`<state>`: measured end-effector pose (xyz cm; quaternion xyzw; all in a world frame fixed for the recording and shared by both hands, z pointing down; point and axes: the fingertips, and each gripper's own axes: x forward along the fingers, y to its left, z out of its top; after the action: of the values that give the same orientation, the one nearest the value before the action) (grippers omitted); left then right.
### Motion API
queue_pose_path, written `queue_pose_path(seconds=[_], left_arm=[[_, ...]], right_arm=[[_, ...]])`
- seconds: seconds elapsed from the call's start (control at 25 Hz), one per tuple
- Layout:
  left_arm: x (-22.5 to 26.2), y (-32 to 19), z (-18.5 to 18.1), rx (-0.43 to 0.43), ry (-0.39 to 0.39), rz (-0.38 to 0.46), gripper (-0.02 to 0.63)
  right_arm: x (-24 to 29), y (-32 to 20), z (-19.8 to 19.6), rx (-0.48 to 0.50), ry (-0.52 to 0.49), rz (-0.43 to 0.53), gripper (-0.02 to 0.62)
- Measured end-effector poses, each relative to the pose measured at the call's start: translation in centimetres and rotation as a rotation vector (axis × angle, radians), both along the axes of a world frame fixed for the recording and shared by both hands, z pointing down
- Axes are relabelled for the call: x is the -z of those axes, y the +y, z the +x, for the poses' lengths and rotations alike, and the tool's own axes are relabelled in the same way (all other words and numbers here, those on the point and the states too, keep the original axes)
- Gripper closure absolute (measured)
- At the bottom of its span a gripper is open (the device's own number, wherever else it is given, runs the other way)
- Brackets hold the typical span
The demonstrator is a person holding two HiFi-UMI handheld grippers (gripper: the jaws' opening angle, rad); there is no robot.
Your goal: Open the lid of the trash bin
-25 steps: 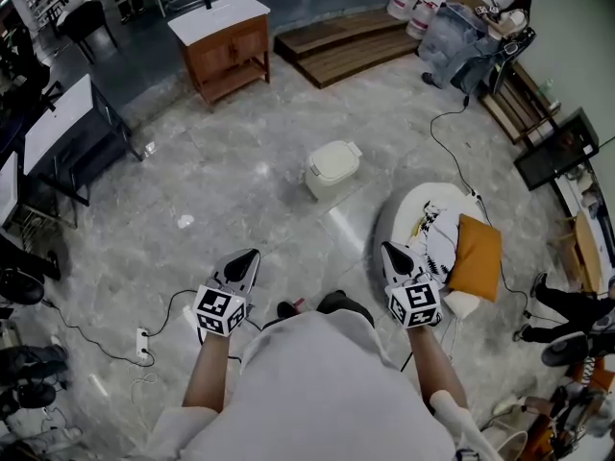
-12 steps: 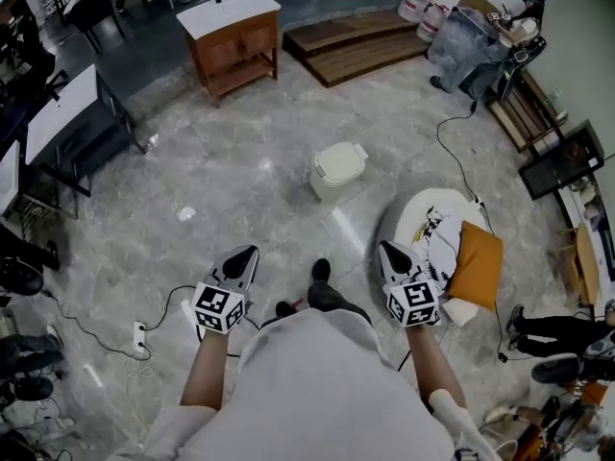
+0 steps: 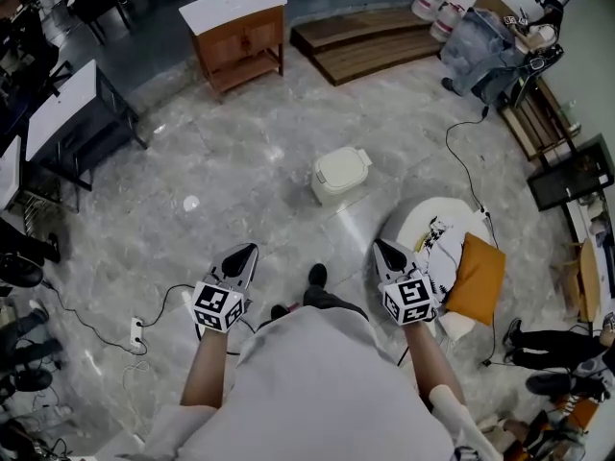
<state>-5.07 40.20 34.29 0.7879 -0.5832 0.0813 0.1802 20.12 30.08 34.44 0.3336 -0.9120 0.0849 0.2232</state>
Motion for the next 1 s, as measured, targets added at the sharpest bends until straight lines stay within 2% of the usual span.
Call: queue_pose_path(seconds=[0.24,0.6,1.0], left_arm=[[-0.4,-4.4,0.2,0.026,-0.009,-0.014,0.588],[-0.4,-9.4,2.7,0.044,-0.033,-0.030,0.588],[-0.6,-13.2,4.1,0.077,-0.054,-0.059,0.588]], right_arm=[[-0.8,-4.8,-0.1,0.025,-0.003,-0.016,0.565],[-1.7,-10.6,1.0,0.075,-0.025,-0.041,0.565],[-2.7,-15.0,1.7,0.114,-0.060,-0.069,0.565]])
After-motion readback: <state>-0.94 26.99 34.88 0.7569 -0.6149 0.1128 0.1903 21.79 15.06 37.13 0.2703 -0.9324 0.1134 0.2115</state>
